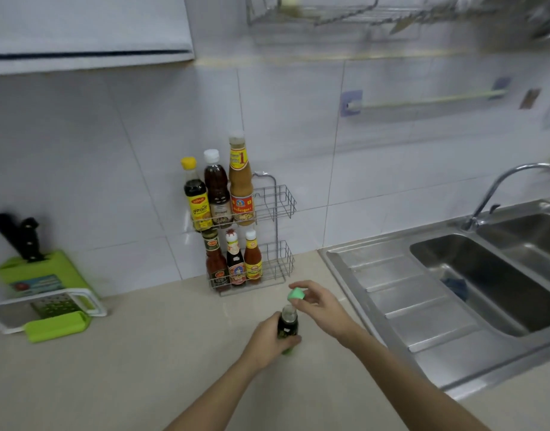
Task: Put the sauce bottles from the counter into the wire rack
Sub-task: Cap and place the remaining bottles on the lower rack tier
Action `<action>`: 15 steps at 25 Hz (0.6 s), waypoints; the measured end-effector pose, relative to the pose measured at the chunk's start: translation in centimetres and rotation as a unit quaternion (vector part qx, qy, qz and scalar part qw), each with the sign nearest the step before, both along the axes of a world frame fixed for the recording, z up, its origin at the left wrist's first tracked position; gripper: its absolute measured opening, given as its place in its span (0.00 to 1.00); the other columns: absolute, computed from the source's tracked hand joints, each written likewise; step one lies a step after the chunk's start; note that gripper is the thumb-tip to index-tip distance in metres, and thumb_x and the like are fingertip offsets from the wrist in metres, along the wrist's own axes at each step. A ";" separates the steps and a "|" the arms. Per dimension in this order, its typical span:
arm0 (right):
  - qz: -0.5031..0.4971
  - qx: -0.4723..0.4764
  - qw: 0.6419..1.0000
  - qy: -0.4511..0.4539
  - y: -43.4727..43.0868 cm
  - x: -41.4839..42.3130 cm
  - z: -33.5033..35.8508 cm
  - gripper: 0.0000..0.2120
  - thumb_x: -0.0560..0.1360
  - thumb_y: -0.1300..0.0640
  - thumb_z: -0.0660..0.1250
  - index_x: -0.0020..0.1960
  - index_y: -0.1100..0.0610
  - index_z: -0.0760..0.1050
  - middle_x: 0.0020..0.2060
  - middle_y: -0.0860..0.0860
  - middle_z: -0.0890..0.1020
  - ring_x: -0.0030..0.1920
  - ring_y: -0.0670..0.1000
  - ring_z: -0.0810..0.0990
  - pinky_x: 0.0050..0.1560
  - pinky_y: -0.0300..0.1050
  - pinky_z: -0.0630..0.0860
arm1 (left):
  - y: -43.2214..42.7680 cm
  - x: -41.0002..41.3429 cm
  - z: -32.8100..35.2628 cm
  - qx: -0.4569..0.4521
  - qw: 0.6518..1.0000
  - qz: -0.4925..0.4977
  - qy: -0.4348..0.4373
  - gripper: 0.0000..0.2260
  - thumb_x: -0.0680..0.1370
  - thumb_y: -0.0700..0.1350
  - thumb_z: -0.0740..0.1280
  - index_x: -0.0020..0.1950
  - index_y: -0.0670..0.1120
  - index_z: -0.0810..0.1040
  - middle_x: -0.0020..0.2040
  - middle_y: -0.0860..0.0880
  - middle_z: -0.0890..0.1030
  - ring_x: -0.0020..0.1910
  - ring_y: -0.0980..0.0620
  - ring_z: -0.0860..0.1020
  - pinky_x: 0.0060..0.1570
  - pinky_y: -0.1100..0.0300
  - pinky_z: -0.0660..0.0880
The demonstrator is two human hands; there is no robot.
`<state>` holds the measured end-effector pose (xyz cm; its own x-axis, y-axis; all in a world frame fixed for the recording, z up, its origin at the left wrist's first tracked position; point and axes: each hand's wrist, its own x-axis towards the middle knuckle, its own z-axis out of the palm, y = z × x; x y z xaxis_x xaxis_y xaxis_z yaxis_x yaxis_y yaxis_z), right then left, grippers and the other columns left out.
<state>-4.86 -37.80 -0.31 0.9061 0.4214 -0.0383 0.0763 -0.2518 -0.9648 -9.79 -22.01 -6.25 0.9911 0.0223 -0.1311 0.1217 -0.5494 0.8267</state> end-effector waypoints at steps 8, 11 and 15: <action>0.020 0.079 0.993 -0.083 3.1 1.4 6.0 0.15 0.72 0.66 0.71 0.56 0.59 0.72 0.44 0.54 0.83 0.42 0.46 0.81 0.44 0.38 0.78 | 2.1 2.4 7.8 0.002 0.996 0.004 -0.089 0.21 0.71 0.50 0.73 0.61 0.46 0.75 0.55 0.48 0.82 0.54 0.50 0.80 0.58 0.54 0.75; 0.016 0.033 0.989 -0.141 3.9 1.9 7.1 0.14 0.70 0.62 0.74 0.51 0.55 0.73 0.43 0.51 0.83 0.42 0.49 0.82 0.45 0.40 0.80 | 2.5 2.9 9.0 0.015 0.995 0.009 -0.101 0.19 0.71 0.50 0.73 0.58 0.46 0.76 0.52 0.50 0.83 0.51 0.52 0.80 0.50 0.59 0.76; -0.003 -0.051 0.976 -0.212 4.6 2.1 8.5 0.16 0.67 0.56 0.77 0.49 0.52 0.72 0.44 0.48 0.81 0.42 0.48 0.81 0.43 0.40 0.80 | 2.9 2.7 10.2 0.024 0.994 0.015 -0.107 0.18 0.71 0.50 0.73 0.58 0.46 0.78 0.52 0.50 0.84 0.52 0.52 0.81 0.48 0.62 0.76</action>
